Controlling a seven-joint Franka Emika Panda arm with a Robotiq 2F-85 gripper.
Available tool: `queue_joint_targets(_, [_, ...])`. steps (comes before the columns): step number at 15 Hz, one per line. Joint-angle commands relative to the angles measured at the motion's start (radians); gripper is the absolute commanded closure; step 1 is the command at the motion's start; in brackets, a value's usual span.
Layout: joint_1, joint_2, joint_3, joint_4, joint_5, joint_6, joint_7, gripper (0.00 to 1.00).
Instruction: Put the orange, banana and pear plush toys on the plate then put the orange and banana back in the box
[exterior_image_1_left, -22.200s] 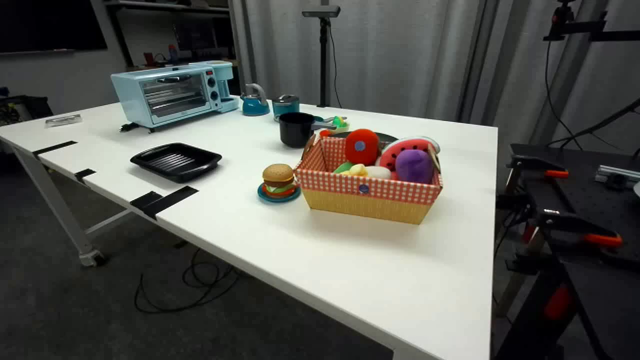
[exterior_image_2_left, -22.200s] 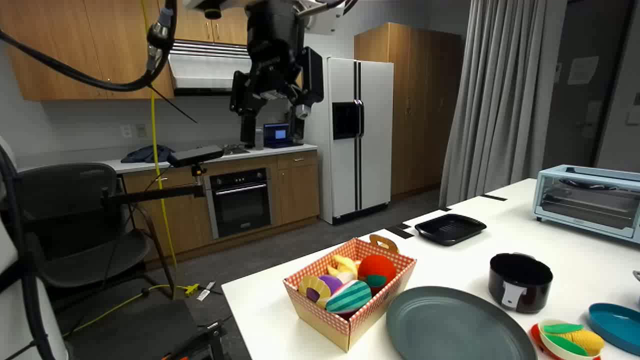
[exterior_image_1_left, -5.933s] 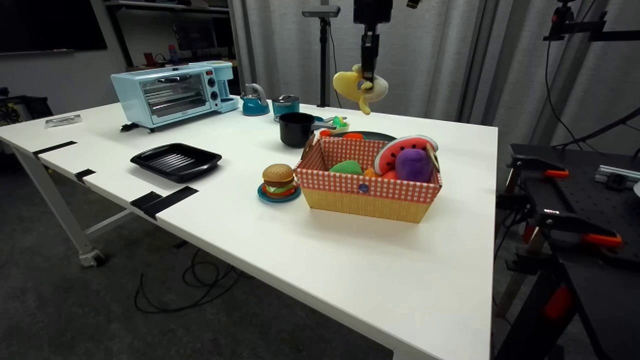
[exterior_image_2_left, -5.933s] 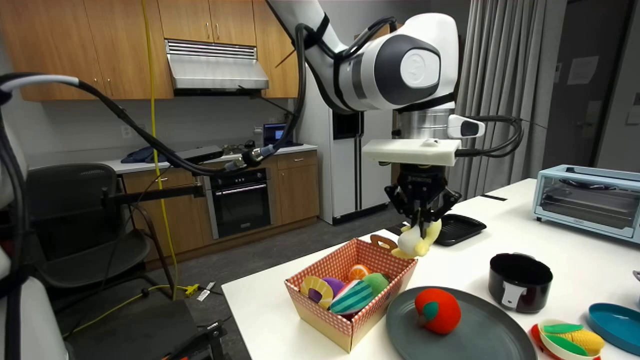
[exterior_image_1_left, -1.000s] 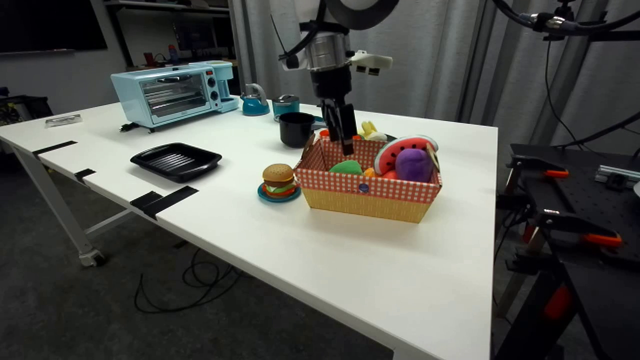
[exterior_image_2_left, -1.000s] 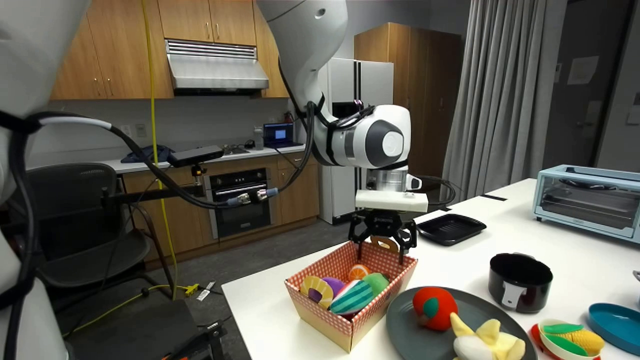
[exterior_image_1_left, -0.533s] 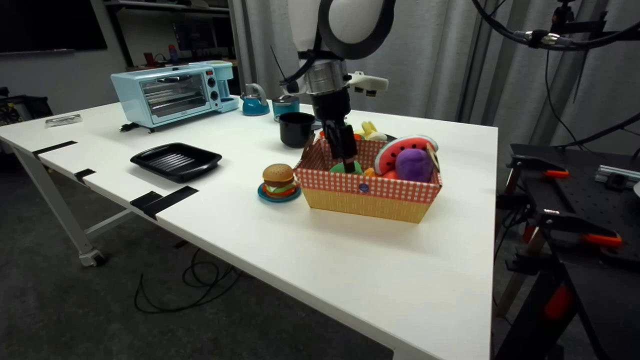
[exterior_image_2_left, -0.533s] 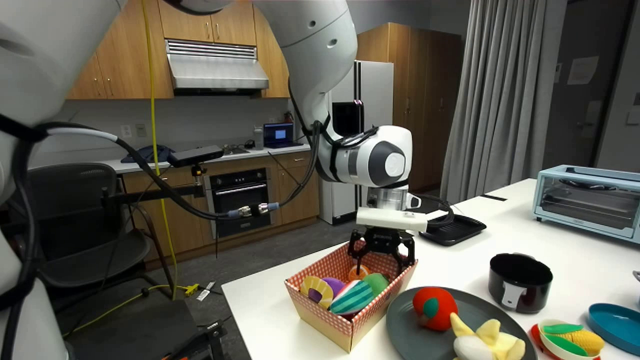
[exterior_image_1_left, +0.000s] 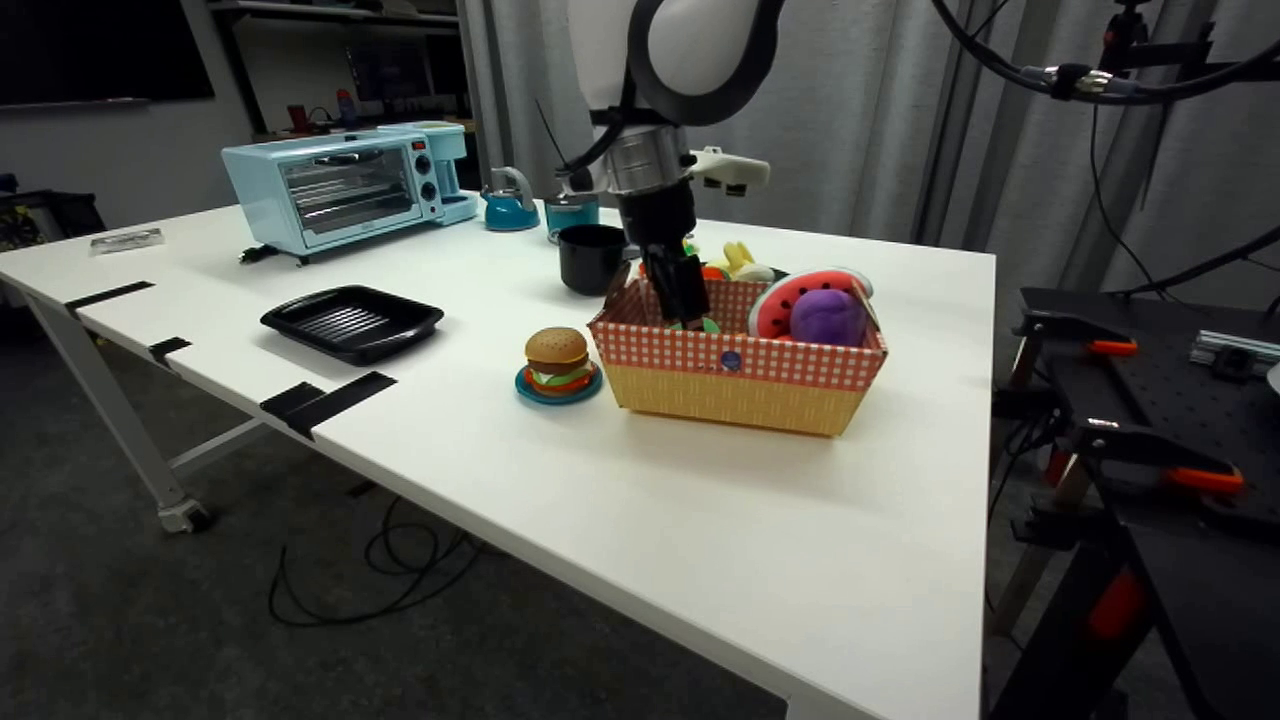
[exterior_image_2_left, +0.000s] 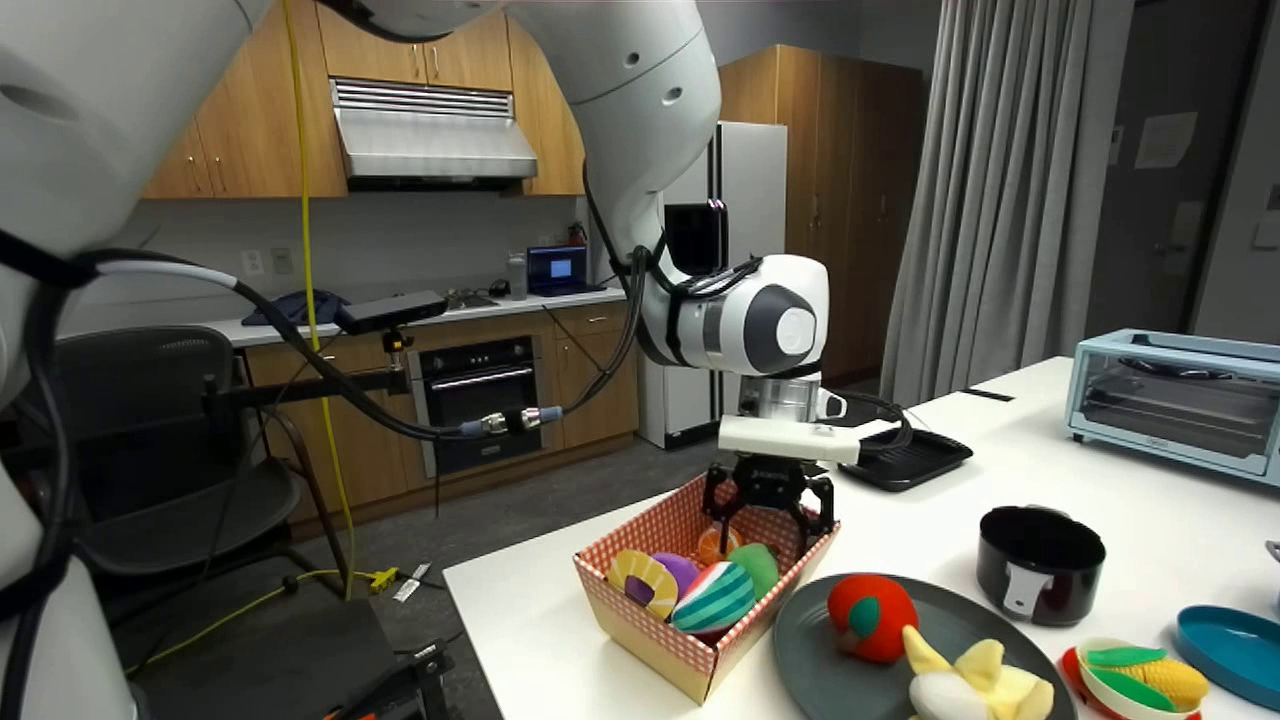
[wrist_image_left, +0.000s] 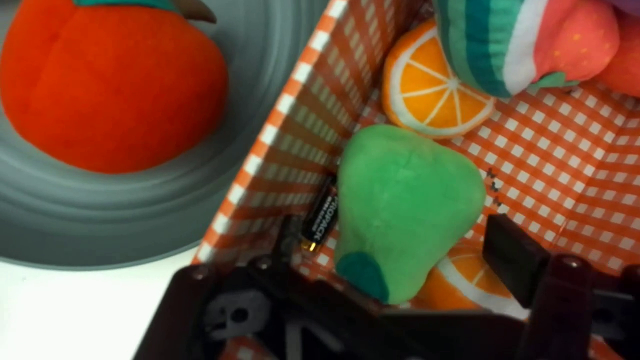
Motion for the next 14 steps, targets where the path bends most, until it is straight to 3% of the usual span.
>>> queue_joint_targets(1, [-0.011, 0.033, 0.011, 0.035, -0.018, -0.016, 0.028, 0.38])
queue_joint_targets(6, [-0.013, 0.039, 0.008, 0.032, -0.014, -0.009, 0.054, 0.79])
queue_joint_targets(9, [-0.012, 0.026, 0.005, 0.019, -0.015, -0.004, 0.074, 0.97])
queue_joint_targets(14, [-0.006, -0.05, -0.003, -0.036, -0.02, -0.009, 0.113, 0.99])
